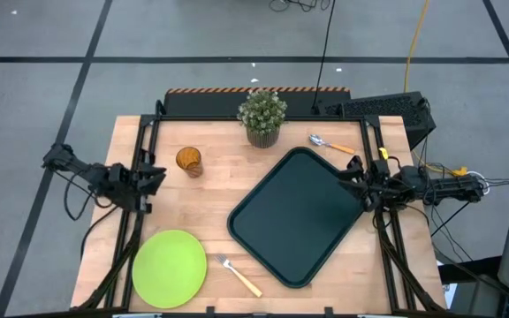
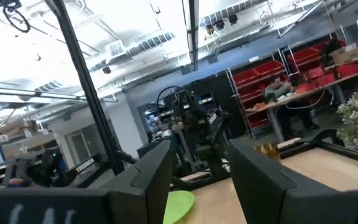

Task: Pick and place plate/cup/fork/spoon on tray
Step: Adjust the serving tray on the table

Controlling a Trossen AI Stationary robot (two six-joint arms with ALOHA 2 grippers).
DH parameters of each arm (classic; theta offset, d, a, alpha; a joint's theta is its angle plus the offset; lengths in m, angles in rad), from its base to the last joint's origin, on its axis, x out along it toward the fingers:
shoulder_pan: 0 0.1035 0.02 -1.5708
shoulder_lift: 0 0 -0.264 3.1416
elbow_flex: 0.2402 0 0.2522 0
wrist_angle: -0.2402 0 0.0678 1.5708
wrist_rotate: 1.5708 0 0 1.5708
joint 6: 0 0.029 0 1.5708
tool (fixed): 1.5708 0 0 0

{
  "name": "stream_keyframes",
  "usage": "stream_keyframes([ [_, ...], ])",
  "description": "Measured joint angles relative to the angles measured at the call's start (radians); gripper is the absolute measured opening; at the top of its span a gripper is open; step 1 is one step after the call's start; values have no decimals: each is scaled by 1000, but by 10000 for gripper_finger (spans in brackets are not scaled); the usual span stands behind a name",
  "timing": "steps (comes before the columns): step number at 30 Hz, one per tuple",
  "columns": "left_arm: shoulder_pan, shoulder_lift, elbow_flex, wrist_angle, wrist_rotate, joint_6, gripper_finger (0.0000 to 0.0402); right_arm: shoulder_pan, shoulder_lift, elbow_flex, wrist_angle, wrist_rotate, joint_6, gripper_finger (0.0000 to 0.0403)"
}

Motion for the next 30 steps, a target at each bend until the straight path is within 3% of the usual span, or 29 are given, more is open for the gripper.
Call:
stream_keyframes([
  [2, 0, 1, 67, -127, -94, 18, 72, 0, 1, 0, 82, -1, -84, 153],
  [4, 6, 26, 176, -358, -222, 14, 72, 0, 9, 1, 206, -2, -209, 153],
  [7, 28, 119, 373, -647, -292, -41, 72, -1, 60, 45, 300, 7, -356, 153],
  [10, 55, 254, 576, -857, -332, -71, 72, -1, 212, 151, 270, 28, -433, 153],
  [13, 87, 384, 735, -1000, -431, -24, 72, -1, 466, 319, 268, 26, -508, 153],
  [16, 103, 463, 804, -1077, -457, -17, 72, -11, 751, 569, -52, 97, -579, 153],
  [20, 101, 491, 793, -1151, -441, -72, 72, -91, 1090, 974, -734, 270, -517, 153],
  [24, 97, 459, 771, -1178, -394, -146, 72, -177, 1320, 1268, -1129, 154, -459, 153],
  [27, 91, 448, 769, -1172, -313, -129, 72, -221, 1439, 1414, -1224, 19, -507, 153],
  [30, 89, 448, 769, -1172, -285, -81, 72, -246, 1528, 1499, -1260, -31, -559, 153],
])
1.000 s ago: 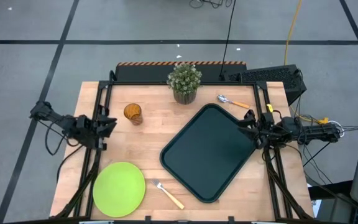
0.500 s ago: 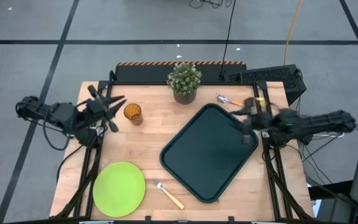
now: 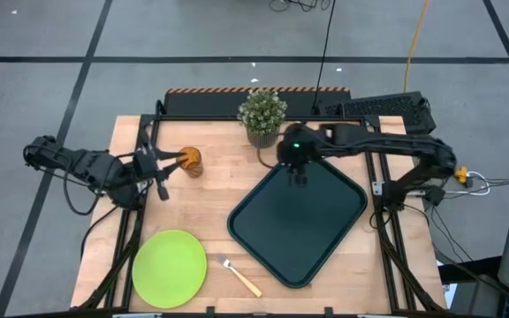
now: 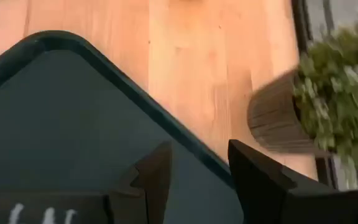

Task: Pick and place plate/cup/fork/spoon on tray
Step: Adjust the serving tray on the table

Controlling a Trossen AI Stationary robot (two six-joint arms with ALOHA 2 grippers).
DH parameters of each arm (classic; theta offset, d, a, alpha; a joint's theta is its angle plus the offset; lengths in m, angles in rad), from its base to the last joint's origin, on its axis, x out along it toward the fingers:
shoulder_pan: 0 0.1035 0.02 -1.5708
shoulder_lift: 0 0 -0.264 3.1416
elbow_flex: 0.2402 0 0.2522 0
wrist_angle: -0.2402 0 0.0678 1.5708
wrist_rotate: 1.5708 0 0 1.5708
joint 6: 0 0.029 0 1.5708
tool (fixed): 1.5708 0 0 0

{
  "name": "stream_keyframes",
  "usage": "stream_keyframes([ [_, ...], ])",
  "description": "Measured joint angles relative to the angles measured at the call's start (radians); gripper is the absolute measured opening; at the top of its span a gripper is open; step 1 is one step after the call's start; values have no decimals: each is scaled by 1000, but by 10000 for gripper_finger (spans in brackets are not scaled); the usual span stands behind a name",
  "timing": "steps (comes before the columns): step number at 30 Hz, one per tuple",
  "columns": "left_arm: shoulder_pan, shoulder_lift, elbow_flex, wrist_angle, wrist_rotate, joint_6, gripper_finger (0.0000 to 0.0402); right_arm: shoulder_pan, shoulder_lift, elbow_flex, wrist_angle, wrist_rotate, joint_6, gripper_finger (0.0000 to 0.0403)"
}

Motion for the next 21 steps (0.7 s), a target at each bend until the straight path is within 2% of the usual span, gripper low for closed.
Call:
stream_keyframes([
  [3, 0, 13, 0, -1, 47, 4, 72, -27, 79, 22, -89, 3, 1, 153],
  [7, 1, 40, -1, -31, 63, -35, 72, -88, 131, -6, -302, 12, 102, 153],
  [10, 2, 48, -2, -69, 49, -66, 72, -143, 115, -86, -388, 87, 170, 153],
  [15, 2, 40, -64, -23, 15, -84, 72, -252, -6, -279, -351, 96, 222, 153],
  [21, 2, 7, -125, 132, 14, 15, 72, -347, -163, -482, -241, 6, 263, 153],
])
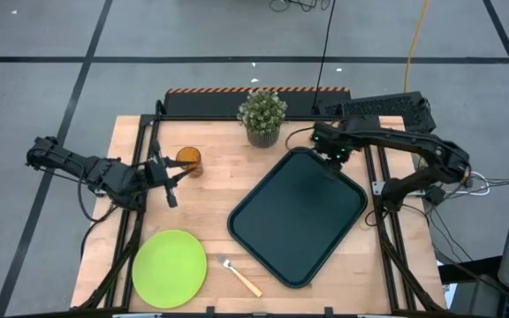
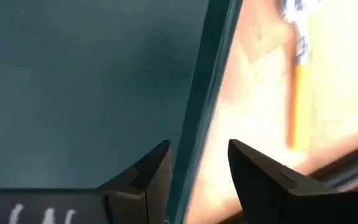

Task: Pick and place plate/cup/fork/spoon on tray
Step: Adjust the serving tray on the table

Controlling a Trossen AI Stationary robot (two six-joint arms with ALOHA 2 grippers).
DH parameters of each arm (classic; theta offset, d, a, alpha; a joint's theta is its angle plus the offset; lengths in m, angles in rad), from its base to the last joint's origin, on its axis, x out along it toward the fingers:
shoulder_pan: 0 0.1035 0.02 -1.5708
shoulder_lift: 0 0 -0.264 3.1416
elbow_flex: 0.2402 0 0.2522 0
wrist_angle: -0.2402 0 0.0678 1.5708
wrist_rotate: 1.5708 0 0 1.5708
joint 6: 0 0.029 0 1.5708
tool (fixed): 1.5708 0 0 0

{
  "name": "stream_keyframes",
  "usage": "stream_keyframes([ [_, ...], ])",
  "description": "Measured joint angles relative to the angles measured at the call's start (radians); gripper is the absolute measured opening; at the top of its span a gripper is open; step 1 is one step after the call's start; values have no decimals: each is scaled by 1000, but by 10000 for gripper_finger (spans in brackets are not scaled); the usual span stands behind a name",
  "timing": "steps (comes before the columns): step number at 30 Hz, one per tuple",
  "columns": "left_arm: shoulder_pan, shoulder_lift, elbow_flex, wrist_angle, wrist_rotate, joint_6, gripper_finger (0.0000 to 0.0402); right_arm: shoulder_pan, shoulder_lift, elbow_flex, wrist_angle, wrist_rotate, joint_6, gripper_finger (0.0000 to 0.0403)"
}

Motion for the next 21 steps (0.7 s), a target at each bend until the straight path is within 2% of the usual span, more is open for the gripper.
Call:
stream_keyframes([
  [5, 0, -20, 0, 45, 22, 12, 72, -12, -82, -122, 32, -24, 31, 156],
  [10, 0, -15, 0, 66, 68, 33, 72, -11, -109, -198, 55, 1, 51, 187],
  [15, 0, -17, 0, 137, 71, 91, 72, -11, -109, -242, 74, -2, 57, 210],
  [21, 0, -19, 0, 168, 70, 127, 72, -11, -109, -261, 92, -5, 69, 209],
])
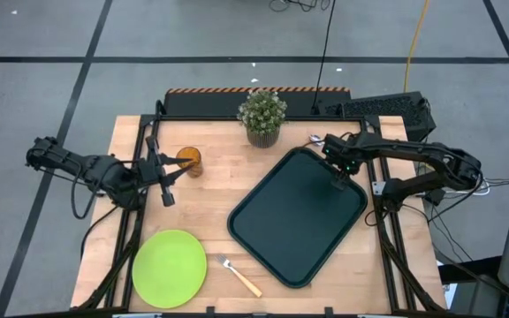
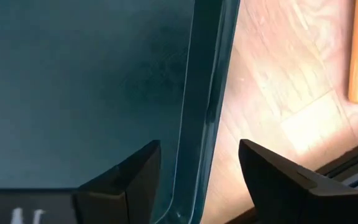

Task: Pick and place plate/cup/fork/spoon on tray
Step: Adjust the serving tray on the table

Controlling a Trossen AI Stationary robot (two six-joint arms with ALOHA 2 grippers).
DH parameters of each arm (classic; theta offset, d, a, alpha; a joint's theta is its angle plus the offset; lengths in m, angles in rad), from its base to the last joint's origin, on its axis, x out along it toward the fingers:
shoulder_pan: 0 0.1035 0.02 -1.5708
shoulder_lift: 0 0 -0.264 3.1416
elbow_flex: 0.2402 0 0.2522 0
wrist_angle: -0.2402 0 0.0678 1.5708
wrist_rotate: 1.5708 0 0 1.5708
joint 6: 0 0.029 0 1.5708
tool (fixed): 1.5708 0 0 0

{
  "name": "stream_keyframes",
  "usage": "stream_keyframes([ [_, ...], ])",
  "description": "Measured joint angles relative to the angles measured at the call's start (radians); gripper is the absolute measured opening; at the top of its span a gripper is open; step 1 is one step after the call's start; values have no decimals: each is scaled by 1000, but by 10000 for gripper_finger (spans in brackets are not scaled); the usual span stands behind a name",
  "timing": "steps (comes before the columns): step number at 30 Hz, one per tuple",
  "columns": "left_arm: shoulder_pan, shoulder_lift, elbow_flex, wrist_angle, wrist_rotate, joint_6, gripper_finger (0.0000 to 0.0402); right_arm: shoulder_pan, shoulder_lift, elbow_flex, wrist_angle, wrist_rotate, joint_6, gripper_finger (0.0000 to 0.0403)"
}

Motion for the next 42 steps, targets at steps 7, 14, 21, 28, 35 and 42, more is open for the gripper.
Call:
stream_keyframes([
  [7, 0, 0, 0, -11, 0, -1, 72, 0, 0, -22, -1, -1, 8, 207],
  [14, 0, 0, 0, -14, 0, -7, 72, 0, 0, -26, 1, 0, 18, 208],
  [21, 0, 0, 0, -36, -1, -28, 72, 0, 0, -26, -2, -1, 121, 208],
  [28, 0, 0, 0, -43, -2, -43, 72, 0, 0, -26, -1, -2, 120, 208],
  [35, 0, 0, 0, -43, -2, -44, 72, 0, 5, -52, 58, -1, 107, 208],
  [42, 0, 0, 0, -43, -3, -43, 72, 1, 37, -51, 57, 0, 116, 208],
])
